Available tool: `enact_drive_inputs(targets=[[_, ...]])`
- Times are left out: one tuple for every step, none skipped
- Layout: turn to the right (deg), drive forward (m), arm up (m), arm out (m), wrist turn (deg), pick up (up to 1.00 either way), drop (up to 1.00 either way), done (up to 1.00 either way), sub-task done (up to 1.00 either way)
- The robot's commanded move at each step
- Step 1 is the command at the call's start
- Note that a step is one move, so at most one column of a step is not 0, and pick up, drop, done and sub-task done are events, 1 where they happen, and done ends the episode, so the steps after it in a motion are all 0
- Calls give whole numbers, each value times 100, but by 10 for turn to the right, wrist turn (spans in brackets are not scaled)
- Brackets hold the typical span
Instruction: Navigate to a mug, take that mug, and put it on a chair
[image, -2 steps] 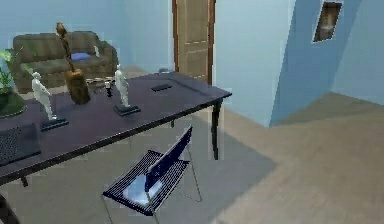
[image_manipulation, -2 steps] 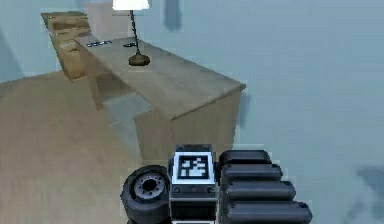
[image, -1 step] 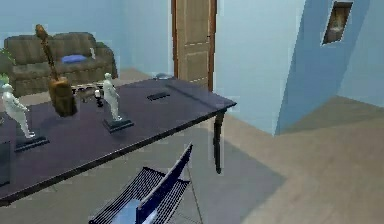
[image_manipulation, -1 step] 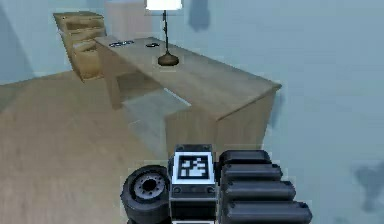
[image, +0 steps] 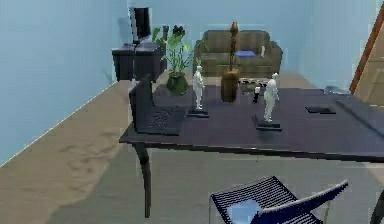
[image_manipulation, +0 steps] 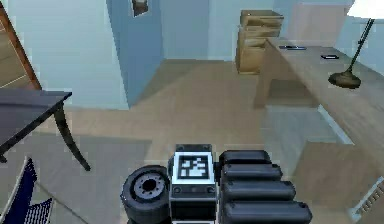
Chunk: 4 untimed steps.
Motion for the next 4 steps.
enact_drive_inputs(targets=[[-450,0,0,0,0,0,0,0,0],[-450,0,0,0,0,0,0,0,0],[-60,0,0,0,0,0,0,0,0],[450,0,0,0,0,0,0,0,0]])
